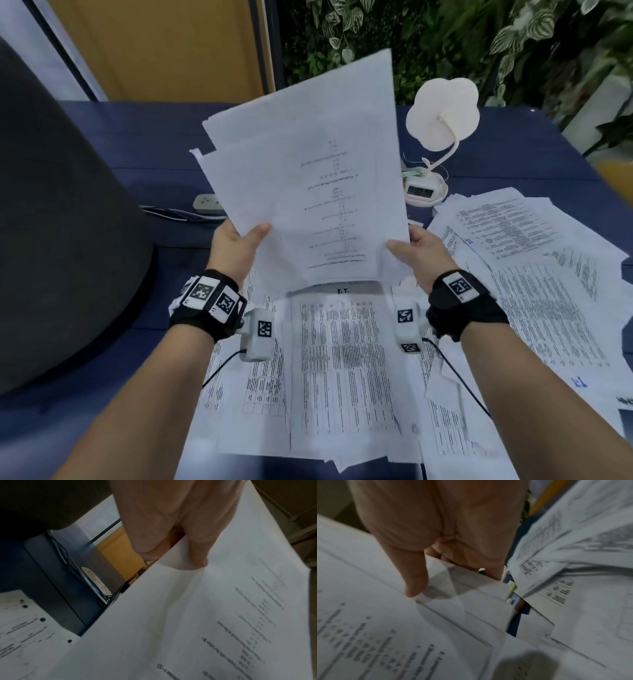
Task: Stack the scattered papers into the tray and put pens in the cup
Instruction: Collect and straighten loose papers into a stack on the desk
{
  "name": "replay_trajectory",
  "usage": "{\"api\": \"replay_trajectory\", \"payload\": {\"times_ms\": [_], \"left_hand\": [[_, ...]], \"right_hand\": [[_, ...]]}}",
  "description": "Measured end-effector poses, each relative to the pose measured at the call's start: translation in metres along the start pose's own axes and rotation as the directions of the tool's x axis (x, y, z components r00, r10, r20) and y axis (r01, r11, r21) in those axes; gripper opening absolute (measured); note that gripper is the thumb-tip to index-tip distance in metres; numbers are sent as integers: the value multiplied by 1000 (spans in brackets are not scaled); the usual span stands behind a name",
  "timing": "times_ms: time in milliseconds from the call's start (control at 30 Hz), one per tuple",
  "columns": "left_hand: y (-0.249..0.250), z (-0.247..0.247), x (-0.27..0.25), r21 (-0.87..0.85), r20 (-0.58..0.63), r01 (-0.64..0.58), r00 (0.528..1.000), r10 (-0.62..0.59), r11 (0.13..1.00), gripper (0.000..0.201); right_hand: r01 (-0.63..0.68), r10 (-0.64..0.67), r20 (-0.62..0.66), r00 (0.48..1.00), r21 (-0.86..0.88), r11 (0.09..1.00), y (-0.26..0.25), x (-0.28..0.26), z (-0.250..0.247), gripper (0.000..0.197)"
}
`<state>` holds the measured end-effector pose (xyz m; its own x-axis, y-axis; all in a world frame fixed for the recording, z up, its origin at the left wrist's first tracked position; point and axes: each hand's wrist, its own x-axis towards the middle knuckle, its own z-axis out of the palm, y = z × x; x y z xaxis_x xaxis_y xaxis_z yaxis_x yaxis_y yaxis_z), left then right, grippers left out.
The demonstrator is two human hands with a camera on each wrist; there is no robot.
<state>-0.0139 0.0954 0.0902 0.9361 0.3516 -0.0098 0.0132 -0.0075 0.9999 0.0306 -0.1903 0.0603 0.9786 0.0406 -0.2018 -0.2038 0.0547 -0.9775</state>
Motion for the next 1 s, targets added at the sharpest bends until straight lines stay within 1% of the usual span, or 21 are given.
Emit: {"api": "replay_trajectory", "payload": {"times_ms": [33, 67, 133, 200, 267, 367, 433, 533, 633, 700, 767, 833, 900, 1000], "left_hand": [[0, 1, 0, -1, 12, -4, 1000, 4, 1000, 22], [-1, 3, 1, -5, 29, -3, 1000, 3, 1000, 24], [-3, 7, -1, -6, 54, 3, 999, -3, 1000, 27], [-9, 11, -3, -7, 87, 28, 996, -27, 1000, 30], [-14, 15, -4, 13, 90, 56, 994, -57, 998, 32], [-19, 19, -3, -13, 70, 81, 994, -80, 997, 32], [-19, 25, -3, -52, 34, 83, 996, -81, 995, 30], [-12, 36, 0, -138, -30, 32, 999, -36, 990, 28], [0, 47, 4, -181, -51, -22, 999, 13, 983, 37], [1, 53, 7, -161, -61, -47, 997, 38, 986, 33], [3, 56, 8, -102, -92, -91, 992, 82, 991, 25], [3, 57, 9, -76, -104, -125, 988, 117, 989, 22], [1, 54, 8, -92, -97, -120, 989, 111, 988, 25], [-10, 50, 9, -95, -78, -62, 995, 54, 994, 33]], "right_hand": [[24, -23, 9, 1000, -66, 998, -3, 0, 1, 23], [35, -35, 9, 999, -94, 995, -5, 1, 3, 24], [40, -41, -7, 999, -94, 995, -8, 1, 6, 27], [52, -52, 7, 999, -76, 996, -5, 0, 11, 32], [53, -52, 20, 998, -87, 995, 0, -3, 13, 36], [36, -35, 7, 999, -105, 994, 7, -6, 13, 37], [49, -51, -29, 998, -78, 996, 9, -7, 18, 38], [108, -111, -79, 991, -48, 993, 4, -8, 30, 34], [152, -153, -93, 984, -18, 988, -7, -4, 38, 31], [179, -182, -91, 979, -37, 983, -11, -3, 42, 33], [222, -226, -112, 968, -49, 974, -12, -4, 43, 34], [258, -264, -134, 955, -58, 964, -14, -4, 42, 34], [261, -270, -141, 953, -76, 962, -14, -3, 41, 35], [200, -215, -158, 964, -105, 974, -6, 0, 39, 42]]}}
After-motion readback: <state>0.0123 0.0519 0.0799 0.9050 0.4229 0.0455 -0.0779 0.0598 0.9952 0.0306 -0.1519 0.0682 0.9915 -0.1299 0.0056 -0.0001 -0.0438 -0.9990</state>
